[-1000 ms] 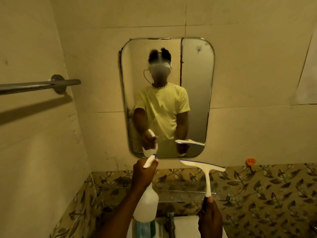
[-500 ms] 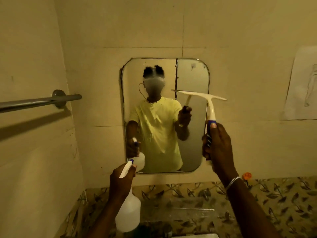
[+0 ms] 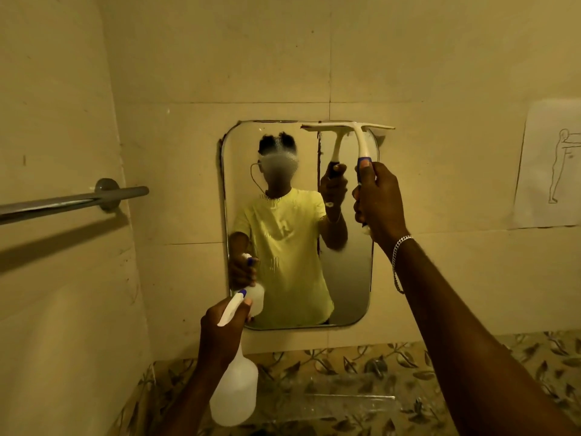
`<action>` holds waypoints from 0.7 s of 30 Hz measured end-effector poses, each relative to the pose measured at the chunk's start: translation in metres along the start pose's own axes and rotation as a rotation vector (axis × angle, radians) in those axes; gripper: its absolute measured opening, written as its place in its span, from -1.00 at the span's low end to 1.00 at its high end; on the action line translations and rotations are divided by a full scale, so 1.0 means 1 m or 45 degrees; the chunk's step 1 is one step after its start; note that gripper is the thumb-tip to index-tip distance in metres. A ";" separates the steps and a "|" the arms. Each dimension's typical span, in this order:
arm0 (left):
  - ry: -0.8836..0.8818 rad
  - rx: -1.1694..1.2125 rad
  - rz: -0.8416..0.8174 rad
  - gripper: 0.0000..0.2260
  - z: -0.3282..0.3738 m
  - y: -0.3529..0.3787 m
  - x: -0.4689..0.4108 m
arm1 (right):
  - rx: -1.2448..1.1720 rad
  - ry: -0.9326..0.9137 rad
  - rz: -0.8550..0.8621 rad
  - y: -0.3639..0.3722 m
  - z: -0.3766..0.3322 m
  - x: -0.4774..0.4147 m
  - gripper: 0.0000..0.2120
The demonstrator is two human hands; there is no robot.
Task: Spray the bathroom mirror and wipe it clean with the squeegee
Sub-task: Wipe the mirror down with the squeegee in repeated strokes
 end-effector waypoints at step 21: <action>0.034 0.016 0.001 -0.86 0.010 0.001 0.003 | 0.302 0.747 -0.039 -0.031 0.290 0.299 -0.72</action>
Point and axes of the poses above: each hand's wrist, its own x-axis away from the middle knuckle, its own y-axis out of the palm, z = x × y, the point moved 3 cm from there along -x, towards the middle knuckle, and after that the axes turned 4 degrees about x, right-handed, at the moved point
